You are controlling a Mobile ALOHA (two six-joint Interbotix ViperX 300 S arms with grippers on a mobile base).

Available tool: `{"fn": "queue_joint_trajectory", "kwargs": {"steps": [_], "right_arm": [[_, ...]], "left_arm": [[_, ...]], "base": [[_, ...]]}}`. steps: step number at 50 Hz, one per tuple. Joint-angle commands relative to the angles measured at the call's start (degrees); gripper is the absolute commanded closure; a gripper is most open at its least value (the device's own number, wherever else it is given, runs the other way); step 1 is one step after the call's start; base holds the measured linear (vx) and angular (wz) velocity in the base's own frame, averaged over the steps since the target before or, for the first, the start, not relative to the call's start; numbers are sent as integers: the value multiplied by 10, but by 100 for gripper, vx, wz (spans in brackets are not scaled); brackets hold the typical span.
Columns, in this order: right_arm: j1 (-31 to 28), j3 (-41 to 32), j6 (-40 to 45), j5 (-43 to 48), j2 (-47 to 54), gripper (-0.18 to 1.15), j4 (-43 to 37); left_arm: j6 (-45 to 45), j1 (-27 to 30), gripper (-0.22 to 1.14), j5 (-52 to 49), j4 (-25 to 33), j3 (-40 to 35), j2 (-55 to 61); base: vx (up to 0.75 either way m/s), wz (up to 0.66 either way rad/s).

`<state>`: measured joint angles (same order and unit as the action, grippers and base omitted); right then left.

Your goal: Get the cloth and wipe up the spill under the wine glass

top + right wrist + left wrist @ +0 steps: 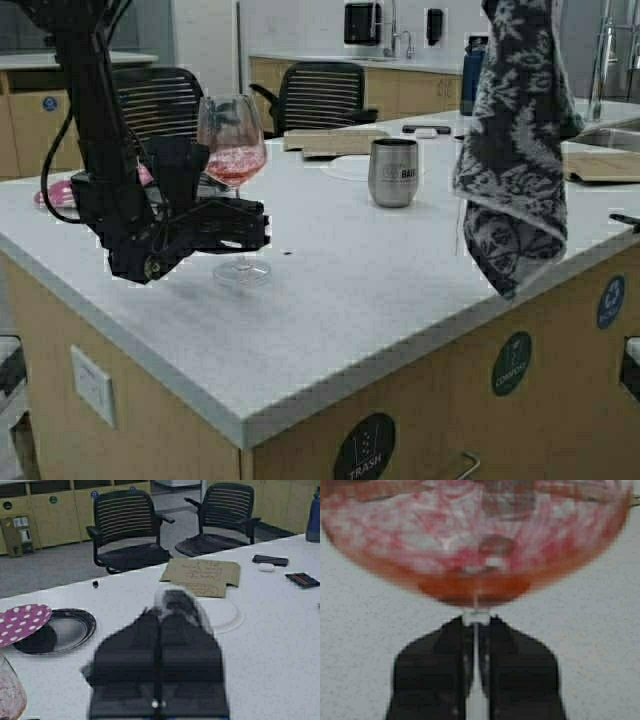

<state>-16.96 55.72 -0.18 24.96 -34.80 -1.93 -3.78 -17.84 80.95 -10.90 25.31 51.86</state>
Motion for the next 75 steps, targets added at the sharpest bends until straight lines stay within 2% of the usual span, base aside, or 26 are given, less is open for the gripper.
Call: {"fn": "queue_joint_trajectory", "kwargs": {"steps": [1, 9, 15, 32, 45, 57, 75], "right_arm": [[-1, -13, 0, 11, 0, 91, 0], [-1, -31, 5, 23, 20, 91, -2], [-1, -62, 4, 23, 59, 91, -3], [-1, -204, 9, 57, 245, 91, -3], [-20, -284, 51, 64, 372, 91, -1], [-69, -337, 59, 87, 476, 91, -1], [-168, -420, 99, 89, 616, 91, -3]], "left_arm": [[-2, -4, 55, 4, -2, 4, -33], [-3, -5, 55, 4, -1, 34, -71], [-2, -5, 55, 4, -1, 85, -127], [-3, -6, 55, 3, 1, 226, -287], [-11, -6, 55, -25, 16, 304, -422], [-25, -6, 55, -127, 38, 322, -565], [-41, -6, 55, -348, 65, 270, -722]], "base": [[0, 0], [0, 0], [0, 0], [0, 0], [0, 0], [0, 0], [0, 0]]}}
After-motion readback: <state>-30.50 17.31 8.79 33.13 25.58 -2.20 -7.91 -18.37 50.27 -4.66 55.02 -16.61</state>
